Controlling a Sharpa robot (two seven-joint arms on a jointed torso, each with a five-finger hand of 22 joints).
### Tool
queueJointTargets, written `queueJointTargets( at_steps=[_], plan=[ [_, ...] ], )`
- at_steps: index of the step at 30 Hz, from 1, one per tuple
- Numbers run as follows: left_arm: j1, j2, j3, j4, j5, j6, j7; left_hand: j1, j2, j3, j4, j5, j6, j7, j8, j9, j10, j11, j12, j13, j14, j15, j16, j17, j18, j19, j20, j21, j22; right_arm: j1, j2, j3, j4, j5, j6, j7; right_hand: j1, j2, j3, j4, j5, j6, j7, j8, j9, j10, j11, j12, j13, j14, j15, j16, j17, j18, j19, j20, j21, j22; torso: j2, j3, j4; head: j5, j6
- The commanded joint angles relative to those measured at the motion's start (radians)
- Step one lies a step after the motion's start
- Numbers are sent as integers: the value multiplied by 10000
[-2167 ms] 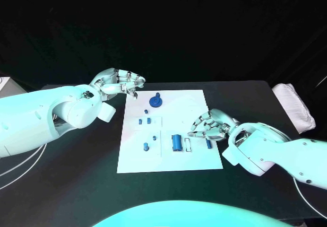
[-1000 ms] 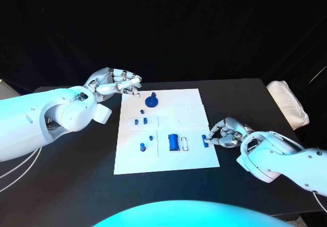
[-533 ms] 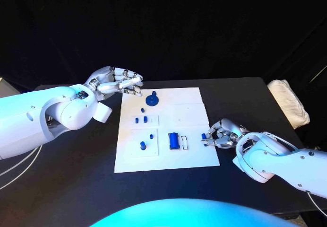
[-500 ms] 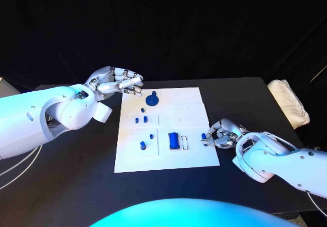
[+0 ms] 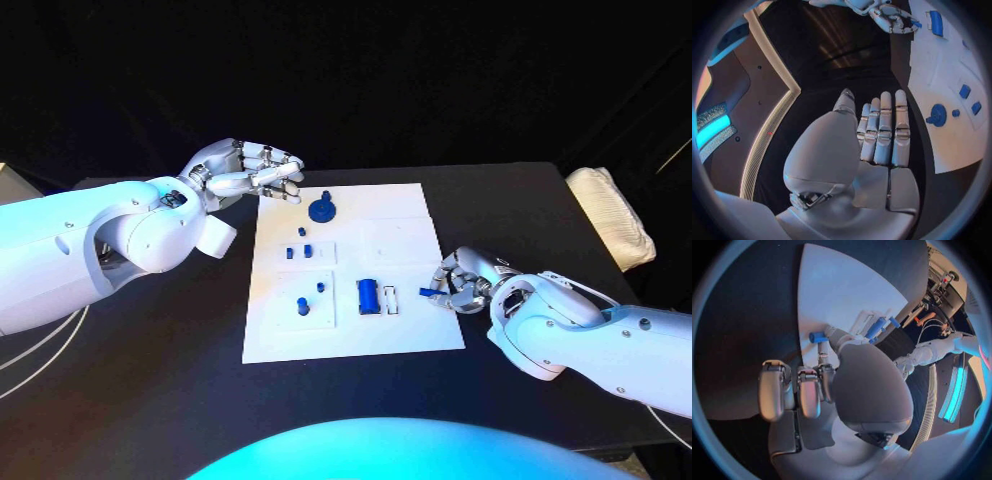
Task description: Assemble the parts on the task board
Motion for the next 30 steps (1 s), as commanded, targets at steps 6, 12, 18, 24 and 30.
queueJointTargets(
  at_steps=[6, 12, 18, 24, 30],
  plan=[
    [6, 6, 7, 29, -31, 183, 64, 130, 44, -90, 10, 59, 100, -2, -77, -21, 90, -46, -92, -20, 148, -42, -15, 39, 163, 197, -53, 93, -55, -125, 84, -111, -74, -1029, 962, -805, -957, -321, 929, -305, 843, 102, -11, 1, -20, 268, -26, -14, 1702, 1002, -15, 34, 2547, -167, 573, -34, 51, 1744, -1, 1, -9, 6, 16],
    [6, 12, 7, 23, -31, 181, 64, 131, 47, -91, 11, 59, 102, -2, -78, -21, 92, -46, -93, -20, 152, -43, -16, 40, 163, 204, -55, 94, -57, -113, 68, -108, 100, -1056, 587, -721, -1626, -351, 1270, -371, 1797, 76, -77, 132, 72, 316, -87, 38, 1738, 1011, -66, 55, 2585, -181, 606, -78, 114, 1795, -8, -1, -3, -3, 6],
    [6, 21, 6, 7, -31, 170, 61, 148, 73, -109, 13, 64, 121, 4, -96, -30, 124, -56, -114, -25, 237, -67, 0, 65, 161, 296, -87, 109, -89, 135, -20, -90, 483, -696, -72, -354, -2089, -187, 1553, -417, 2363, 152, -176, 332, 206, 507, -168, 378, 1938, 1023, -130, 82, 2634, -238, 691, -131, 386, 1946, -10, 1, -16, -5, -3],
    [6, 46, 6, -3, -31, 146, 55, 169, 105, -180, 13, 71, 173, 15, -141, -52, 200, -100, -153, -34, 498, -139, 95, 193, 157, 528, -169, 156, -154, 498, 25, -73, 797, 152, -98, -83, -2605, -64, 1630, -306, 2322, 208, -256, 470, 298, 665, -236, 683, 2120, 1023, -187, 82, 2634, -281, 750, -175, 585, 2054, -5, -9, 11, -53, -7],
    [6, 44, 6, 6, -31, 133, 49, 181, 121, -210, 12, 73, 201, 8, -155, -58, 235, -120, -158, -35, 602, -171, 149, 263, 156, 625, -203, 184, -172, 614, 208, -70, 828, 978, -6, -42, -2730, -21, 1670, -318, 2271, 243, -291, 531, 335, 724, -266, 806, 2193, 1023, -209, 82, 2634, -295, 769, -191, 652, 2091, 8, -9, 5, -40, -7]
  ],
)
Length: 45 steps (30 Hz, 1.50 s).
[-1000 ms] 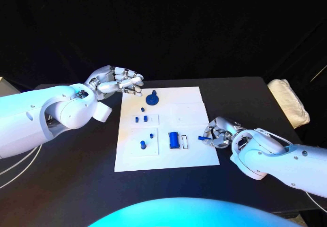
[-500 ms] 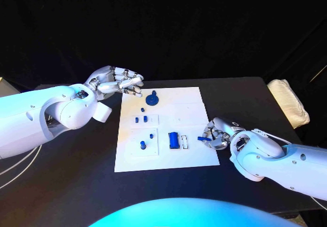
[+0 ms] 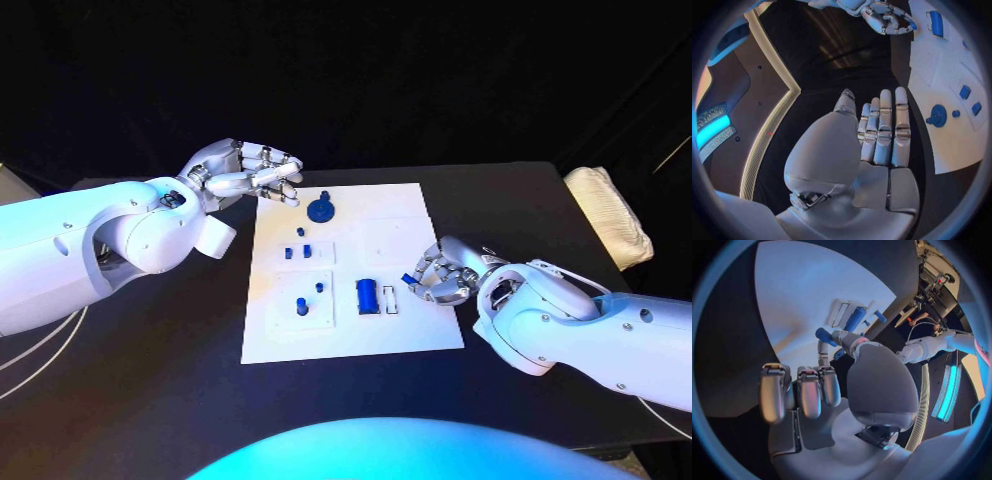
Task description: Assemble the parts on the task board
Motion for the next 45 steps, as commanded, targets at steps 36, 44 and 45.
queueJointTargets(
  at_steps=[36, 44, 45],
  plan=[
    [6, 74, 5, 11, -9, 140, -94, 97, 128, -74, 1, 38, 114, -4, -53, -20, 96, -62, -61, -20, 84, -44, 51, 82, 147, 121, -51, 38, -42, -322, 1244, -36, -833, 1991, 187, -138, -1212, 23, -142, 199, -1347, 125, -196, 240, 140, 797, -106, 143, 2274, 1025, -70, 41, 2634, -144, 782, -65, 62, 2135, 8, 12, 6, 64, -60],
    [6, 51, 4, 4, -9, 122, -145, 92, 141, -76, 2, 37, 118, 0, -56, -22, 98, -63, -63, -21, 73, -44, 46, 88, 145, 118, -51, 33, -48, -327, 1252, -36, -804, 2050, 310, -112, -1244, 22, -154, 206, -1391, 119, -193, 240, 139, 793, -103, 132, 2270, 1025, -69, 41, 2634, -142, 779, -64, 53, 2132, 1, 1, -21, 85, -74],
    [6, 49, 4, 3, -9, 121, -151, 92, 141, -76, 2, 37, 118, 0, -56, -22, 98, -63, -63, -21, 73, -44, 46, 88, 145, 118, -51, 33, -48, -329, 1248, -37, -800, 2052, 317, -113, -1249, 23, -155, 208, -1397, 119, -193, 241, 139, 790, -102, 123, 2265, 1025, -69, 41, 2634, -141, 778, -64, 48, 2129, 4, 1, -26, 87, -76]
  ],
)
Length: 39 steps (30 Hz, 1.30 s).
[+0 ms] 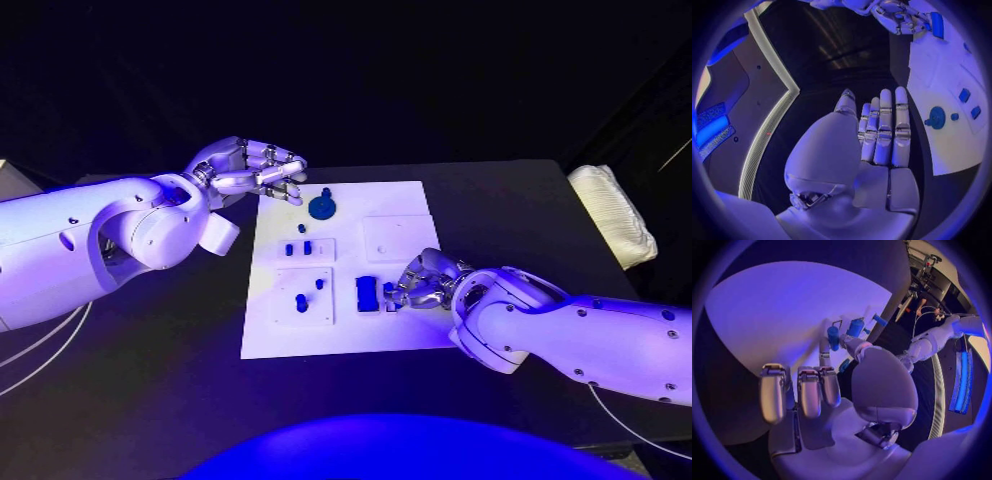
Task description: Assemble the parts on the task board
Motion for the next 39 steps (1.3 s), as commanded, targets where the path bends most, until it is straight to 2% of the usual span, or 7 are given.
queueJointTargets(
  at_steps=[1, 11, 16, 19, 23, 26, 39],
  plan=[
    [6, 4, 6, 12, -6, 111, -11, 39, 88, -53, 27, 38, 47, 0, -56, -15, 63, -26, -63, -14, 40, -9, 46, 15, 145, 84, -17, 34, -15, -26, 15, -9, 45, 85, 267, 74, -87, -14, 0, 52, -55, -60, -23, 20, 8, 788, -34, 27, 2266, 1026, -71, 42, 2634, -141, 778, -66, 8, 2125, 0, -6, -21, 13, -5],
    [6, -14, 6, 10, -6, 98, -49, 35, 98, -55, 28, 37, 49, 4, -59, -16, 65, -25, -66, -15, 32, -8, 42, 19, 144, 81, -17, 30, -20, -40, -9, -11, 88, 90, 272, 86, -224, -14, -54, 107, -145, -72, -10, 20, 4, 787, -24, 23, 2267, 1026, -63, 42, 2634, -142, 778, -61, 8, 2128, 9, 3, -3, 20, -13],
    [6, -23, 5, -5, -6, 85, -67, 27, 113, -59, 29, 36, 48, 12, -67, -20, 64, -21, -72, -19, 17, -4, 34, 26, 141, 75, -16, 22, -29, -41, -25, -11, 104, 82, 222, 170, -633, -64, -344, 301, -745, -83, 13, 26, -9, 781, 1, 3, 2265, 1026, -40, 42, 2634, -134, 767, -41, -34, 2118, 7, 5, -4, 32, -12],
    [7, -28, 5, -18, -6, 85, -78, 27, 113, -59, 29, 36, 48, 12, -67, -20, 64, -21, -72, -19, 17, -4, 34, 26, 141, 75, -16, 22, -29, -42, -46, -11, 129, 71, 172, 244, -747, -61, -507, 372, -937, -83, 13, 28, -16, 784, 2, 6, 2271, 1026, -37, 42, 2634, -132, 765, -37, -44, 2117, 9, 3, -12, 43, -12],
    [7, -32, 5, -30, -6, 95, -85, 20, 122, -65, 29, 35, 47, 18, -73, -23, 63, -17, -76, -21, 8, -2, 29, 33, 140, 72, -15, 16, -36, -42, -90, -11, 175, 20, 104, 320, -1018, 44, -1179, 687, -1408, -72, -12, 48, -29, 782, -16, -7, 2273, 1026, -50, 42, 2634, -132, 768, -40, -43, 2127, 3, 8, -20, 47, -17],
    [7, -34, 5, -38, -6, 98, -87, 20, 122, -65, 29, 35, 47, 18, -73, -23, 63, -17, -76, -21, 8, -2, 29, 33, 140, 72, -15, 16, -36, -42, -129, -10, 209, -22, 69, 355, -1002, 138, -1564, 861, -1467, -75, -19, 59, -37, 783, -23, -13, 2276, 1026, -56, 42, 2634, -131, 767, -46, -53, 2130, 1, 7, -24, 45, -22],
    [7, -53, 4, -54, -6, 87, -105, 9, 123, -73, 30, 34, 45, 24, -78, -25, 62, -14, -80, -23, 0, 1, 25, 38, 139, 69, -14, 11, -42, -43, -417, -10, 440, -107, 87, 431, -864, 290, -1604, 904, -1315, -81, -25, 64, -43, 788, -29, -5, 2284, 1026, -60, 42, 2634, -136, 774, -51, -31, 2143, 8, -2, -14, 35, -43]
  ],
)
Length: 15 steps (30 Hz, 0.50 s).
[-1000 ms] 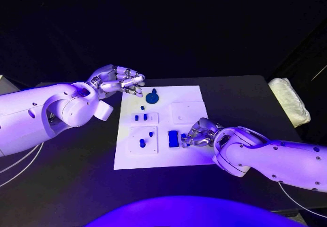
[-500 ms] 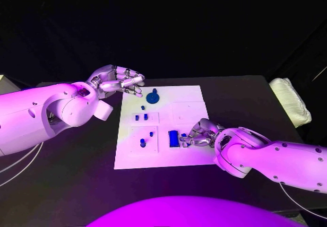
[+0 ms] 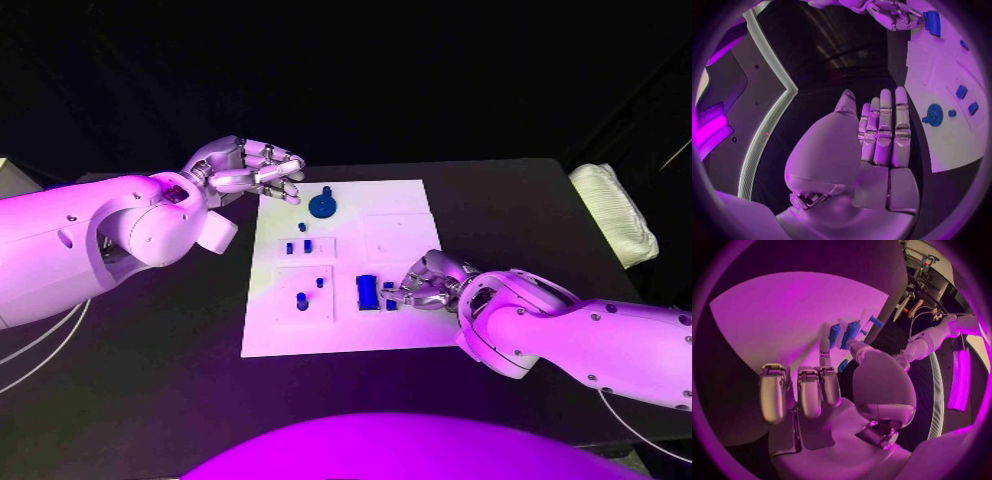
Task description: Assemble the parts on the task board
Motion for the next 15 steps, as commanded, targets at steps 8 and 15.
queueJointTargets(
  at_steps=[8, 15],
  plan=[
    [6, -8, 6, 11, -4, 84, 25, -34, 91, -50, -1, 36, 47, 27, -35, -19, 63, -14, -46, -18, -8, 4, 20, 15, 139, 66, -12, 5, -17, -10, -213, -1, 101, -189, 185, 261, 803, 170, 635, -625, 336, -136, -32, 1, -47, 787, -38, -16, 2282, 1026, -71, 43, 2634, -134, 774, -63, -49, 2153, 1, -11, 2, -3, -7],
    [6, -16, 5, 15, -4, 82, 17, -34, 91, -50, -1, 36, 47, 27, -35, -19, 63, -14, -46, -18, -8, 4, 20, 15, 139, 66, -12, 5, -17, -10, -159, -1, -11, -341, 396, 277, 1412, -98, 1003, -1337, -123, -103, -38, 15, -75, 789, -44, -20, 2291, 1026, -78, 43, 2634, -137, 776, -71, -45, 2167, 6, -1, 1, 4, -17]
  ],
)
